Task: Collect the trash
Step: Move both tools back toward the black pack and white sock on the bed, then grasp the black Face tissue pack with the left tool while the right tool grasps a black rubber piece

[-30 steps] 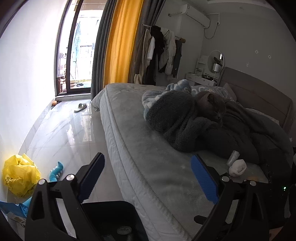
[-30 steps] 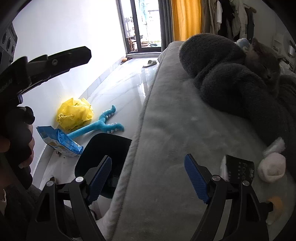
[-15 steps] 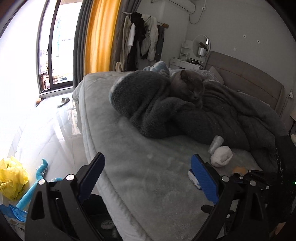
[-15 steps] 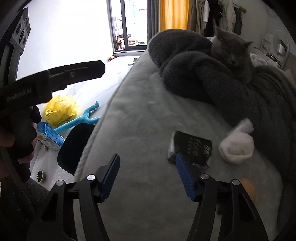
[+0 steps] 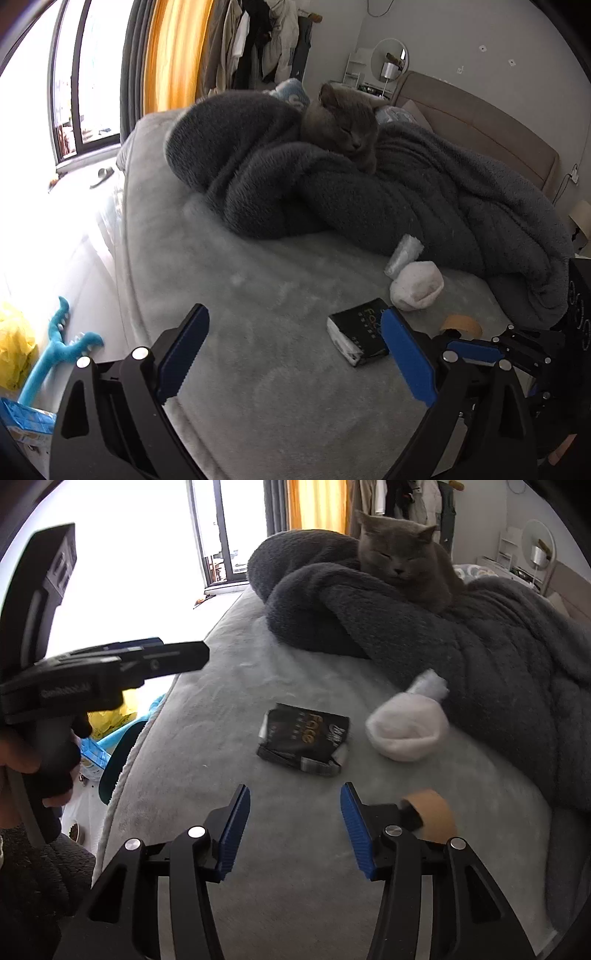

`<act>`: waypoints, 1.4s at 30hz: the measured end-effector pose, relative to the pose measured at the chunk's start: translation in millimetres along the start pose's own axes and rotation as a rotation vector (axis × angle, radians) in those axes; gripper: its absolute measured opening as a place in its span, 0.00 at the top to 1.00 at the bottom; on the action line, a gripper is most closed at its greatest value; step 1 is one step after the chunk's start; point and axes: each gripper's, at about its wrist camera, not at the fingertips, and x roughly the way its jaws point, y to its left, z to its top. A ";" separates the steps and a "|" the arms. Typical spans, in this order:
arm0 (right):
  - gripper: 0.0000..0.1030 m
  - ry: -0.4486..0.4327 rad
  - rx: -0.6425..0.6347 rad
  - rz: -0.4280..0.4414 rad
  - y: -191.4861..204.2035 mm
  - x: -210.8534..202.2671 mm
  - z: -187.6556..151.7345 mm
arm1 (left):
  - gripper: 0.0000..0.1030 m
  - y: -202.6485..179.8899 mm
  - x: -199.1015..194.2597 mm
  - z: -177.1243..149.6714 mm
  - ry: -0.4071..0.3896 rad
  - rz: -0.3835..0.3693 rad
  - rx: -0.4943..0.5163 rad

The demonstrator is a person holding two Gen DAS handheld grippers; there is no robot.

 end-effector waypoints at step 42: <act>0.81 0.024 -0.001 -0.070 -45.9 2.3 -40.2 | 0.07 -62.9 82.5 -20.3 0.146 0.026 -0.017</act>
